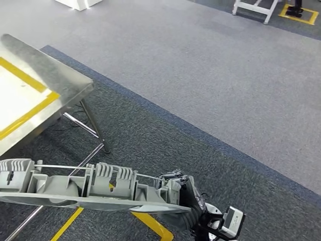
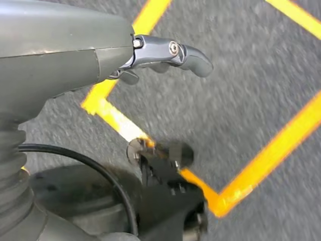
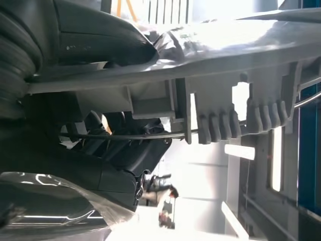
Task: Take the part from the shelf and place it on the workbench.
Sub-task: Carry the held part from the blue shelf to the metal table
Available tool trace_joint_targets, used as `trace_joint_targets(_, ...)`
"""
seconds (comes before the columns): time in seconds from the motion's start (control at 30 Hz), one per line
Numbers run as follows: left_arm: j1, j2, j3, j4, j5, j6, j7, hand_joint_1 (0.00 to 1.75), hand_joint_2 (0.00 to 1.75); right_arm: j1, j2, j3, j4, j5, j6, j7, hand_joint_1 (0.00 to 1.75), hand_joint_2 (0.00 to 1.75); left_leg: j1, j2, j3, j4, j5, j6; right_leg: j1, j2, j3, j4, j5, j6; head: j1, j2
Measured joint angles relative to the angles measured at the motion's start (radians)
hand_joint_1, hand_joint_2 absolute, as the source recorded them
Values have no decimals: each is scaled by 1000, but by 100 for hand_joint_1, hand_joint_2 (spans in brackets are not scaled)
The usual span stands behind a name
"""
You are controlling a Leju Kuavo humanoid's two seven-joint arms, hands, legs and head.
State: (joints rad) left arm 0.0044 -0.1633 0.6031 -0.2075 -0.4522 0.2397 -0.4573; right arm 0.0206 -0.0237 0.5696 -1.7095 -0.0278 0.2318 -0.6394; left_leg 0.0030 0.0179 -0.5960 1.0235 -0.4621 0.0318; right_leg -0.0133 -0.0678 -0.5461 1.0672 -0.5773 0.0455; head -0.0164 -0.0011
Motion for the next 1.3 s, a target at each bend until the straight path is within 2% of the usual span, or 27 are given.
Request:
trace_joint_targets(0.03, -1, -1, 0, 0, -1, 2, 0, 0, 175, 1, 0, 1, 0, 1, 0, 0, 175, 175, 0, -12, 0, -1, 0, 4, -1, 34, -29, 62, -28, 0, 4, 0)
trace_joint_targets(0.07, -3, -2, 0, 0, -1, 5, 0, 0, 175, 3, -1, 1, 0, 1, 0, 1, 175, 175, -1, -24, 0, 0, 0, 8, 0, 55, -68, 133, -57, -1, 6, 0)
trace_joint_targets(0.1, -4, -3, 1, 0, -2, 6, 0, 0, 175, 5, -2, 1, 1, 1, 0, 1, 175, 175, -2, -38, 1, 0, 0, 10, 0, 64, -106, 197, -75, -2, 7, 0)
trace_joint_targets(0.13, -4, -4, 1, 0, -2, 8, 0, 0, 175, 7, -2, 1, 1, 2, 0, 2, 175, 175, -4, -52, 2, 0, 0, 10, 2, 66, -132, 233, -76, -4, 7, 0)
trace_joint_targets(0.17, -4, -5, 1, 0, -2, 8, 0, 0, 175, 9, -2, 1, 1, 2, 0, 2, 175, 175, -5, -67, 4, 0, -1, 11, 2, 68, -140, 229, -55, -7, 8, 0)
trace_joint_targets(0.2, -4, -6, 1, 0, -2, 9, 0, 0, 175, 10, -3, 2, 1, 2, 0, 3, 175, 175, -7, -82, 6, 0, -1, 11, 3, 72, -129, 187, -18, -12, 8, 0)
trace_joint_targets(0.23, -4, -7, 1, 0, -2, 10, 0, 0, 175, 10, -3, 2, 1, 2, 0, 3, 175, 175, -7, -97, 8, 0, -2, 10, 3, 87, -104, 117, 27, -17, 8, 0)
trace_joint_targets(0.3, -5, -9, 1, -1, -2, 10, -1, 0, 175, 10, -3, 2, 1, 3, 0, 3, 175, 175, -7, -123, 7, 3, -3, 5, 1, 128, -51, -7, 79, -25, 8, 0)
trace_joint_targets(0.37, -4, -12, 3, -1, 3, 11, -3, 0, 175, 10, -3, 2, 1, 4, -1, 4, 175, 175, -3, -144, -1, 4, -2, -6, 2, 144, -30, -45, 81, -27, 8, 0)
trace_joint_targets(0.43, -1, -15, 12, -1, 13, 11, -6, 0, 175, 10, -3, 2, 1, 7, -2, 5, 175, 175, 1, -154, -5, 5, -1, -18, 3, 125, -23, -53, 84, -32, 8, 0)
trace_joint_targets(0.5, -1, -19, 24, -1, 20, 11, -9, 0, 175, 11, -3, 2, 1, 10, -4, 6, 175, 175, -3, -115, -21, 39, -25, -28, -1, 98, -14, -63, 87, -41, 3, 0)
trace_joint_targets(0.57, -4, -20, 29, -2, 7, 7, -10, 0, 175, 13, -3, 2, 1, 11, -5, 7, 175, 175, -3, -55, -71, 146, -82, -38, -2, 67, -7, -68, 85, -50, -2, 0)
trace_joint_targets(0.63, -5, -19, 29, -2, -11, -2, -9, 0, 175, 14, -3, 4, 4, 12, -5, 8, 175, 175, 4, -32, -129, 262, -126, -47, -2, 36, -5, -68, 81, -52, -2, 0)
trace_joint_targets(0.67, -5, -19, 29, -2, -18, -6, -7, 0, 175, 14, -3, 6, 7, 13, -4, 9, 175, 175, 8, -29, -137, 278, -121, -51, -2, 22, -4, -68, 79, -52, -2, 0)
trace_joint_targets(0.7, -4, -18, 29, -2, -24, -8, -4, 0, 175, 13, -3, 8, 10, 14, -3, 10, 175, 175, 11, -24, -125, 255, -98, -54, -2, 9, -1, -68, 76, -50, -3, 0)
trace_joint_targets(0.73, -3, -17, 29, -2, -30, -10, 0, 0, 175, 12, -4, 11, 12, 14, -2, 11, 175, 175, 14, -14, -95, 197, -63, -56, -3, -3, 2, -67, 73, -46, -3, 0)
trace_joint_targets(0.8, -3, -15, 29, -2, -40, -13, 6, 0, 175, 8, -4, 15, 15, 16, -2, 11, 175, 175, 11, 32, -26, 62, -8, -53, 0, -25, 11, -66, 65, -35, -4, 0)
trace_joint_targets(0.87, -6, -14, 29, -2, -47, -16, 9, 0, 175, 5, -4, 16, 15, 18, -3, 12, 175, 175, 3, 58, 1, 5, -2, -40, 6, -44, 17, -65, 57, -23, -2, 0)
trace_joint_targets(0.93, -5, -14, 29, -2, -50, -17, 10, 0, 175, 0, -4, 18, 15, 19, -4, 12, 175, 175, -1, 38, 1, 1, -6, -24, 7, -66, 27, -69, 51, -12, 1, 0)
trace_joint_targets(0.97, -3, -14, 29, -2, -50, -17, 10, 0, 175, -2, -4, 18, 15, 19, -4, 13, 175, 175, 1, 26, 4, -2, -5, -17, 5, -61, 29, -65, 43, -5, 3, 0)
trace_joint_targets(1.03, -3, -14, 29, -2, -52, -18, 10, 0, 175, -4, -4, 19, 15, 19, -4, 13, 175, 175, 5, 1, 10, -8, -3, -6, 0, -12, 7, -10, 5, 4, 8, 0)
trace_joint_targets(1.1, -5, -15, 28, -2, -55, -19, 10, 0, 175, -3, -6, 20, 15, 19, -5, 13, 175, 175, 6, -24, 10, -8, -2, 1, -1, 46, -59, 117, -51, 4, 14, 0)
trace_joint_targets(1.13, -6, -15, 28, -2, -57, -20, 10, 0, 175, -2, -8, 21, 16, 20, -5, 14, 175, 175, 5, -38, 10, -8, -3, 3, 0, 57, -94, 176, -69, 3, 17, 0)
trace_joint_targets(1.17, -6, -15, 27, -2, -58, -20, 11, 0, 175, -1, -10, 21, 18, 20, -5, 14, 175, 175, 4, -52, 10, -8, -3, 4, 0, 63, -120, 211, -70, 2, 17, 0)
trace_joint_targets(1.2, -6, -14, 27, -2, -60, -19, 11, 0, 175, -1, -12, 21, 19, 21, -5, 14, 175, 175, 3, -67, 12, -7, -4, 5, 1, 67, -128, 209, -51, -1, 17, 0)
trace_joint_targets(1.23, -6, -15, 27, -2, -61, -18, 12, 0, 175, -2, -13, 22, 20, 22, -5, 15, 175, 175, 3, -83, 14, -7, -5, 4, 1, 73, -116, 167, -14, -4, 17, 0)
trace_joint_targets(1.3, -7, -15, 27, -2, -62, -16, 13, 0, 175, -4, -15, 24, 21, 24, -5, 15, 175, 175, 2, -111, 16, -4, -8, -1, -2, 111, -66, 35, 62, -12, 17, 0)
